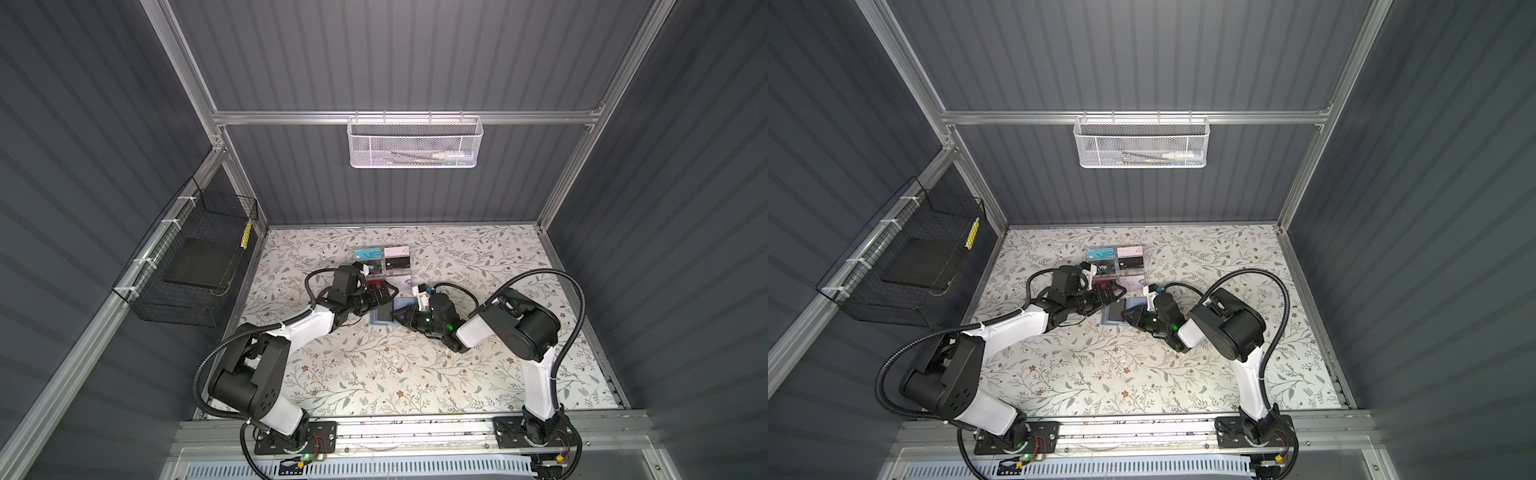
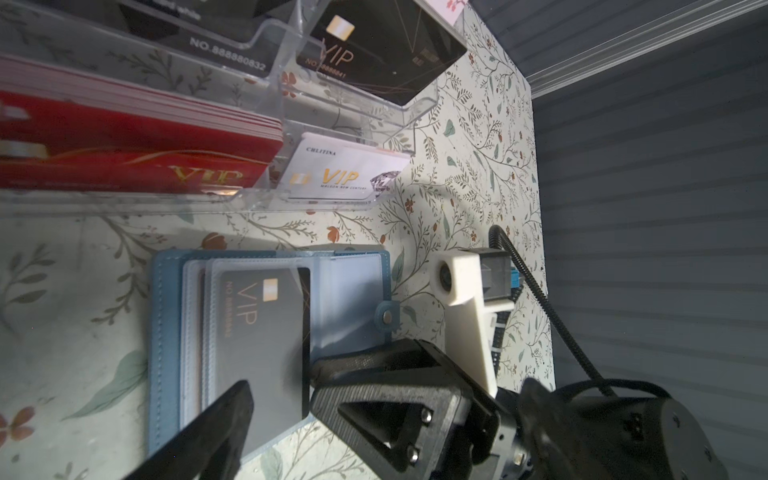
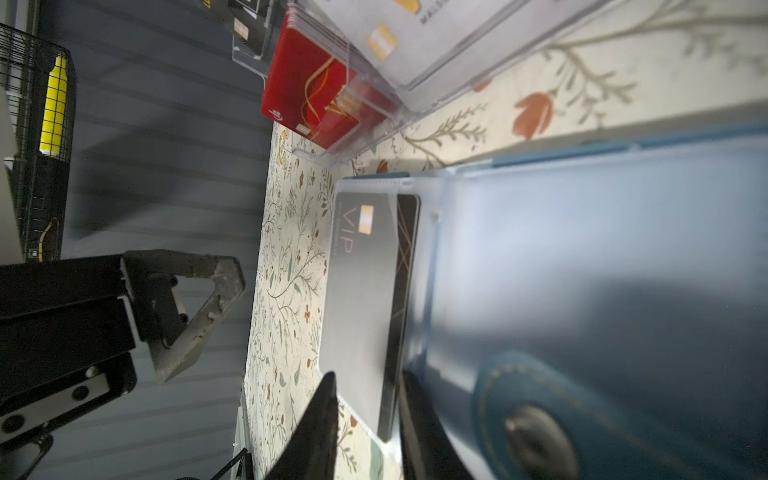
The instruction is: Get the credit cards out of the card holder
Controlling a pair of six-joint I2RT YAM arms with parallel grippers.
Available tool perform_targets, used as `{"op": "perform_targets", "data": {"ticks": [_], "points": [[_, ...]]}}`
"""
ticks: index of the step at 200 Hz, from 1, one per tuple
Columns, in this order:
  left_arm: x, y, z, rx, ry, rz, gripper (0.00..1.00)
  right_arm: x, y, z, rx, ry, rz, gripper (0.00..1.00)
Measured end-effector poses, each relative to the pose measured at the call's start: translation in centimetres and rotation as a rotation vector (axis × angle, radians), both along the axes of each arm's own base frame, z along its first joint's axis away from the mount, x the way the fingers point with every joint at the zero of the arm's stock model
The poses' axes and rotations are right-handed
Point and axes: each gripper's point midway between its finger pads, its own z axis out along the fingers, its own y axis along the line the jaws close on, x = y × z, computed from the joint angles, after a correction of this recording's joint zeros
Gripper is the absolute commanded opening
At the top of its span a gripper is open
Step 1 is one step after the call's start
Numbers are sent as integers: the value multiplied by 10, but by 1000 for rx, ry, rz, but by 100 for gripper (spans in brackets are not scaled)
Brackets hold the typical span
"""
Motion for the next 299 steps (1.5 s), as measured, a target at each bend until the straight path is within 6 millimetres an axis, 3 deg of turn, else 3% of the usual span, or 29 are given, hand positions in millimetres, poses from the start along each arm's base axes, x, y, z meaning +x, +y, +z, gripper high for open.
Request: {"op": "perform_targets", "data": {"ticks": [45, 65, 153, 192, 219, 299], "points": [[1, -3, -34, 27, 70, -9, 100, 0, 0, -1, -13, -2, 4, 29], [1, -2, -41, 33, 82, -8, 100, 1, 0, -1, -17, -3, 5, 29], [9, -2, -42, 8, 44, -6, 100, 9, -1, -1, -33, -3, -8, 29], [12, 7, -42, -15, 27, 5, 100, 12, 0, 0, -36, -1, -11, 29], [8, 19, -53, -3, 50, 26, 100, 12, 1, 0, -34, 1, -12, 29], [8, 19, -53, -13, 38, 24, 100, 17, 4, 0, -23, 0, -16, 28]]}}
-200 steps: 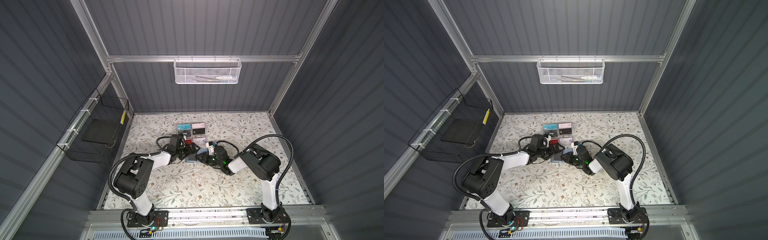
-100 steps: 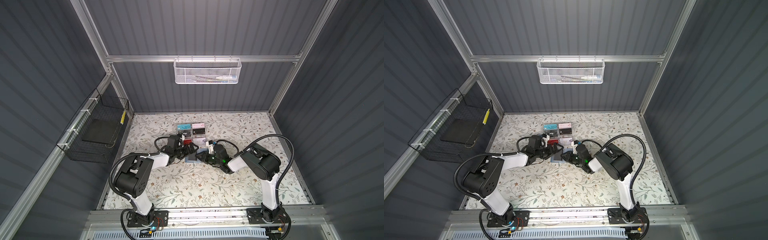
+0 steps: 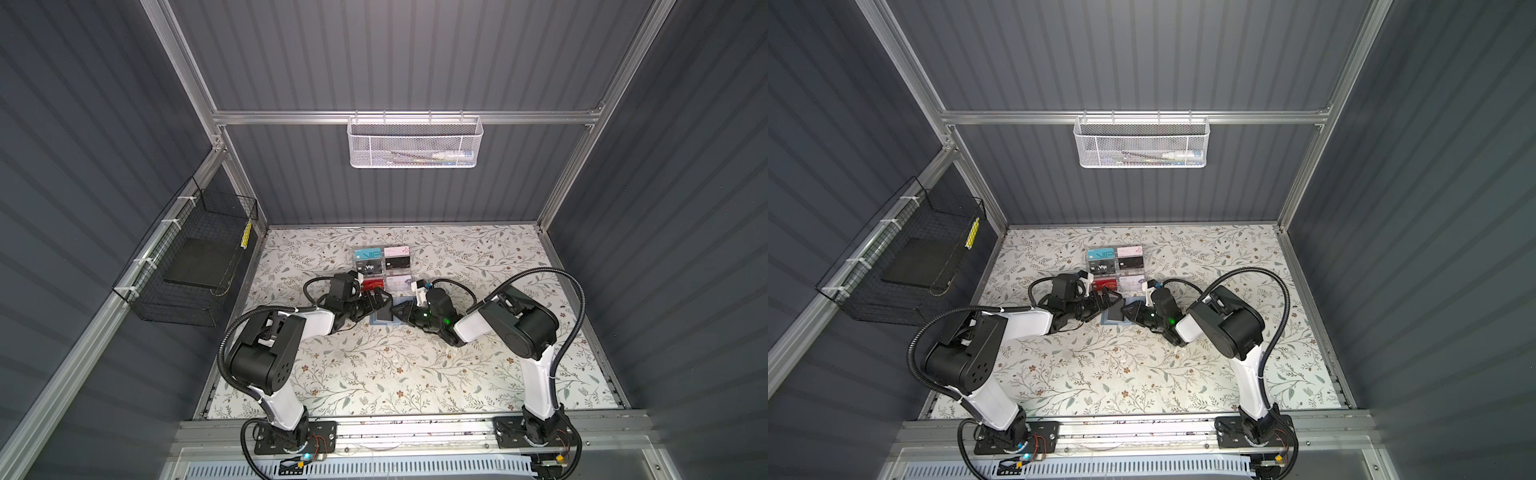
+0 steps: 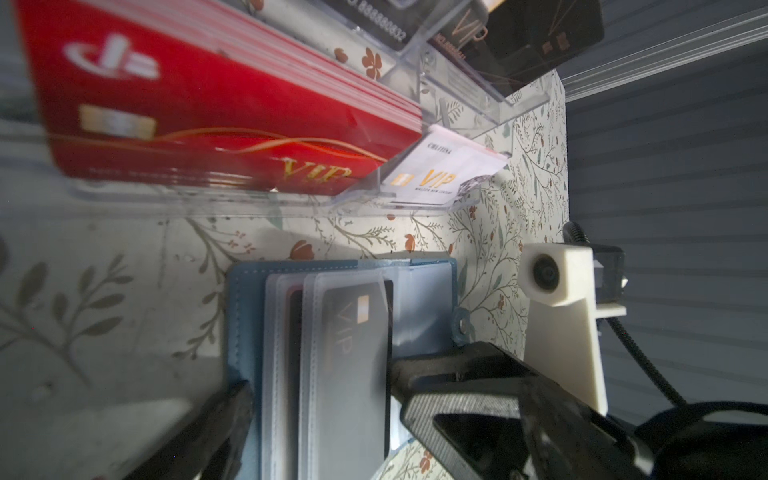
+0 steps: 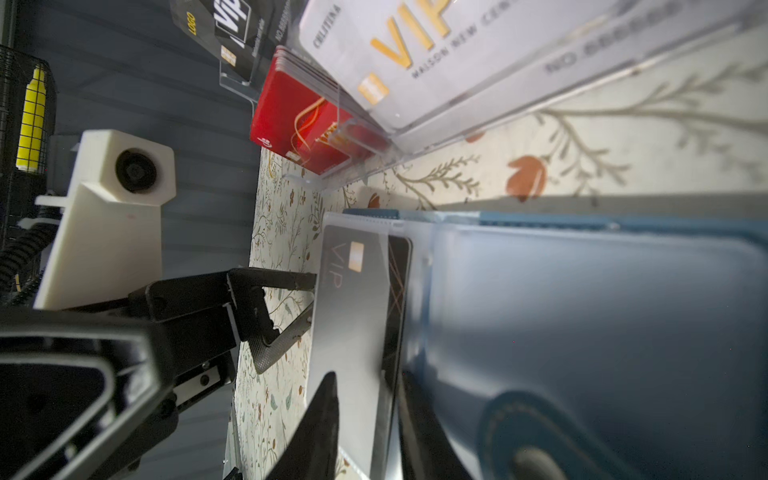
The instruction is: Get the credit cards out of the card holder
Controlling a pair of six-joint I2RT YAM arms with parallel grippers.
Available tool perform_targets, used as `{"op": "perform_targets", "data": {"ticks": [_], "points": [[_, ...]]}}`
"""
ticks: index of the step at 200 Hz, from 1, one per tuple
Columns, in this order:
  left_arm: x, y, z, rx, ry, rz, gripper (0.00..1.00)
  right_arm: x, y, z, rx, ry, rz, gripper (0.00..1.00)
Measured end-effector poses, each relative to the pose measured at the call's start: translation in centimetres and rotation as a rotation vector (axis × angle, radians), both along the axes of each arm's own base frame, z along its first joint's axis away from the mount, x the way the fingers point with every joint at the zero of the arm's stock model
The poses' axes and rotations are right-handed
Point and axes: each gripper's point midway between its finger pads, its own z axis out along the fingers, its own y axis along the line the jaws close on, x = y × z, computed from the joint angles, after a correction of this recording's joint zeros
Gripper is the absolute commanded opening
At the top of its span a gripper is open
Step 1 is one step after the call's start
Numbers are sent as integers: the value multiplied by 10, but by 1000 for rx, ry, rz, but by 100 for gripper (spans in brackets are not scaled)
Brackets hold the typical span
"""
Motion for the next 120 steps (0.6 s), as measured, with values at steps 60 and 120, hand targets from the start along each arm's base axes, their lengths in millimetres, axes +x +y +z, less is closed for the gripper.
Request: {"op": "perform_targets", "data": {"ticks": [60, 120], "points": [[1, -1, 0, -10, -6, 1, 100, 6, 1, 2, 14, -2, -9, 28], [1, -1, 0, -11, -6, 1, 100, 13, 3, 2, 17, -3, -17, 28]]}}
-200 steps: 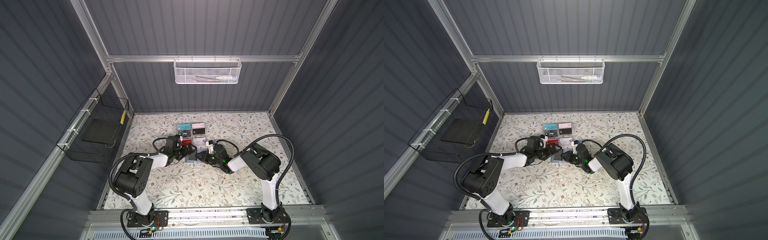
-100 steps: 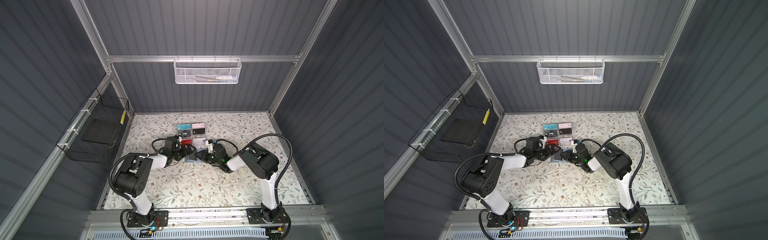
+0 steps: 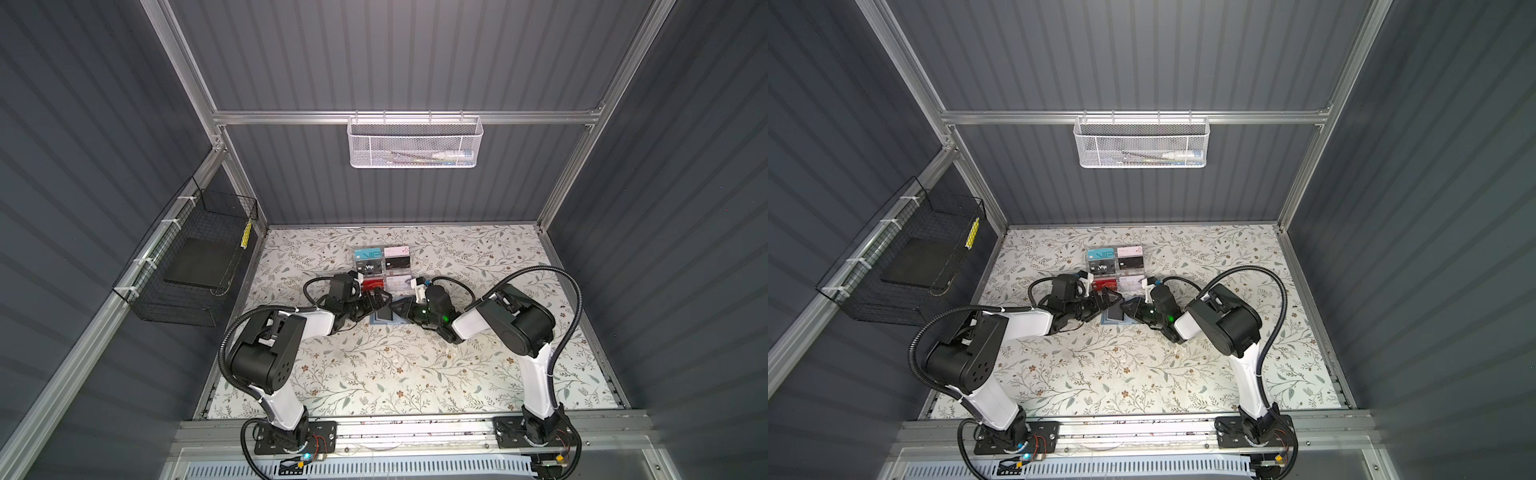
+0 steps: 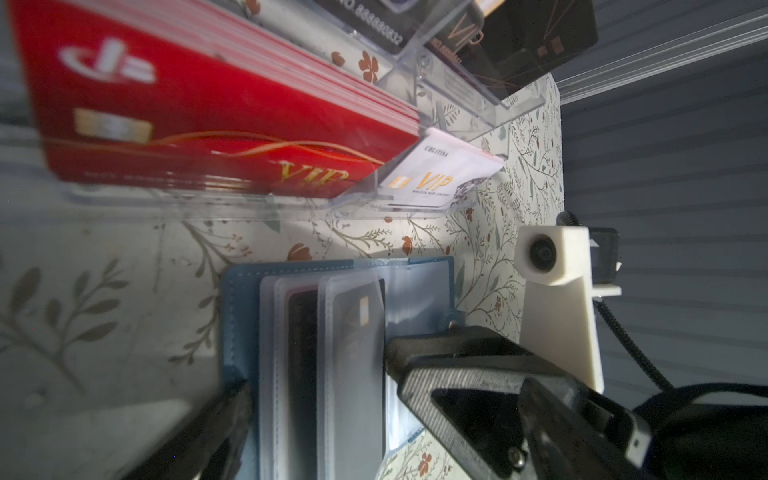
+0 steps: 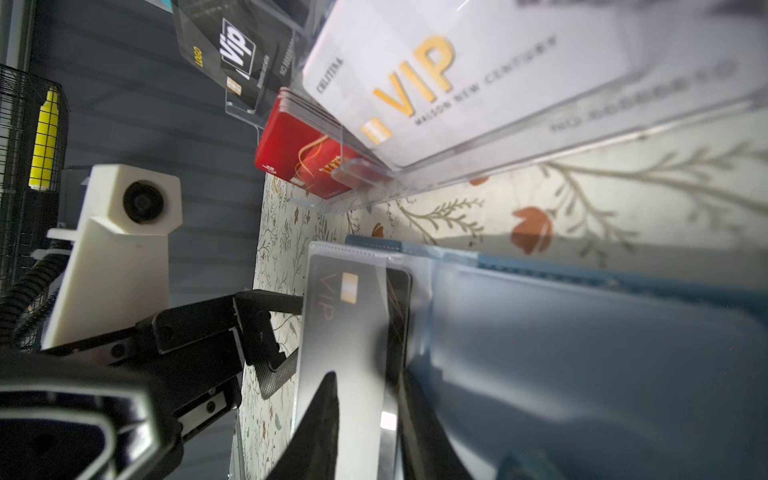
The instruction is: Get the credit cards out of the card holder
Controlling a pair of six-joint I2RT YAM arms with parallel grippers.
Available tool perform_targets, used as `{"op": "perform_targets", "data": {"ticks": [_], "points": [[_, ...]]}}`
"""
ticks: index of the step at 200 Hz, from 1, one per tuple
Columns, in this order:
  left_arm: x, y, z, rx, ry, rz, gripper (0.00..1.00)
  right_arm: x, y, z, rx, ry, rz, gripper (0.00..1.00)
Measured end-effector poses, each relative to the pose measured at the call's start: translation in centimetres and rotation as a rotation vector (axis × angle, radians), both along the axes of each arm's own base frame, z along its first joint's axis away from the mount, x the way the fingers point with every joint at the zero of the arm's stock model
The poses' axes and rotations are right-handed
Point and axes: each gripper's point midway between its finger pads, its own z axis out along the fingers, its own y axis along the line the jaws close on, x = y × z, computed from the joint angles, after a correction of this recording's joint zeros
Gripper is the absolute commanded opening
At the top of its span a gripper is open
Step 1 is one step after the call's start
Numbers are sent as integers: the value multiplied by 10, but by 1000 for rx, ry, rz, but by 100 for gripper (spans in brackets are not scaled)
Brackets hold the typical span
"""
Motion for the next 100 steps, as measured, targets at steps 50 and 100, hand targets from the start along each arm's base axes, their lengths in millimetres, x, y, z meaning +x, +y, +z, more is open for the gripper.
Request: {"op": "perform_targets", "data": {"ticks": [50, 100], "points": [[-7, 3, 5, -1, 29, -3, 100, 2, 1, 0, -9, -1, 2, 28], [-10, 0, 36, -46, 5, -8, 100, 2, 1, -2, -25, -15, 10, 28]]}}
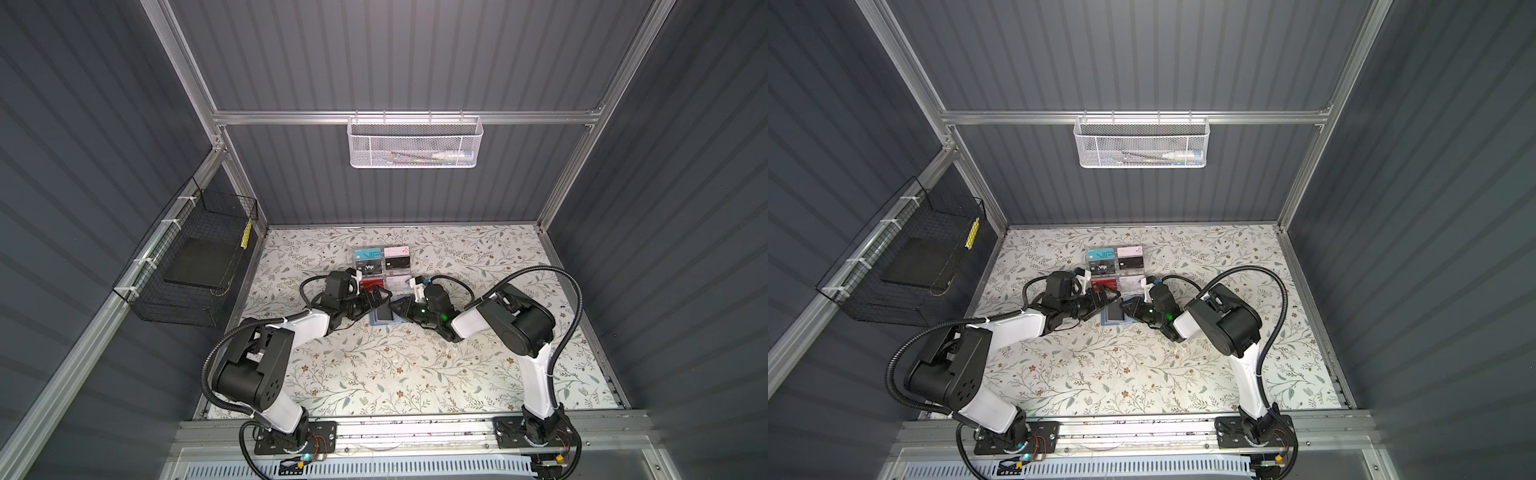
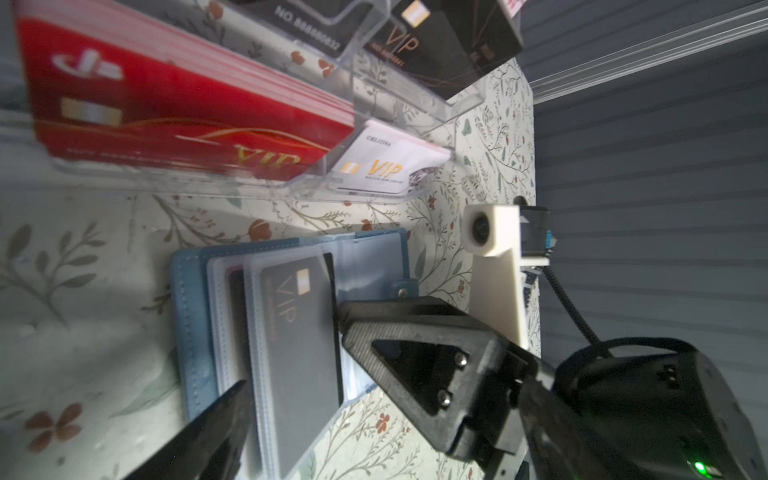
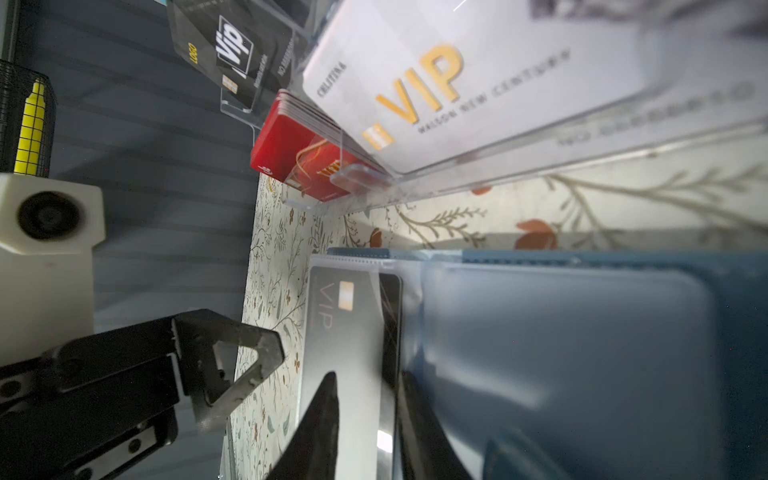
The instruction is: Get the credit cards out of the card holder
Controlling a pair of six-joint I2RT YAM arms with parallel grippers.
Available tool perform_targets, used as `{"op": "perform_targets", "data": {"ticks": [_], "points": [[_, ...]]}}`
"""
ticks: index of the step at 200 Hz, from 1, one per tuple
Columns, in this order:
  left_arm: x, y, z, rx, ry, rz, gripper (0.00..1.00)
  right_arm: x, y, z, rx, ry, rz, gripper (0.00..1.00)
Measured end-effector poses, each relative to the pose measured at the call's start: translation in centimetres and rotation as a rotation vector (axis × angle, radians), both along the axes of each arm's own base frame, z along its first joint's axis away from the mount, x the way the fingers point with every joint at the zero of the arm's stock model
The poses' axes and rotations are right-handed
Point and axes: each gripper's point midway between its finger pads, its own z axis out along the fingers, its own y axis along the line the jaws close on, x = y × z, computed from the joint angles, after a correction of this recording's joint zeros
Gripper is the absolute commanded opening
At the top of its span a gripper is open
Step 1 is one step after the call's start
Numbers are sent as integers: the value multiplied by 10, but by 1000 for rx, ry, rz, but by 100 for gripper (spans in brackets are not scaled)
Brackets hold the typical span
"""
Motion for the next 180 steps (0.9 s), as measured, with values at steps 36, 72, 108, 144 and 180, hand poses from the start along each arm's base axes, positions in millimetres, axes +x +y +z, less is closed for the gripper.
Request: {"op": "perform_targets", "data": {"ticks": [36, 72, 108, 144, 180], "points": [[0, -3, -1, -18, 20, 1, 100, 0, 0, 0, -7, -13, 8, 28], [1, -6, -18, -16, 58, 0, 100, -1, 1, 0, -9, -20, 13, 28], [3, -8, -22, -22, 56, 2, 100, -1, 1, 0, -13, -29, 17, 29], [5, -9, -22, -29, 41, 2, 100, -1, 1, 1, -11, -33, 22, 28], [6, -10, -22, -40, 25, 0, 100, -3, 2, 3, 2, -39, 36, 28]]}}
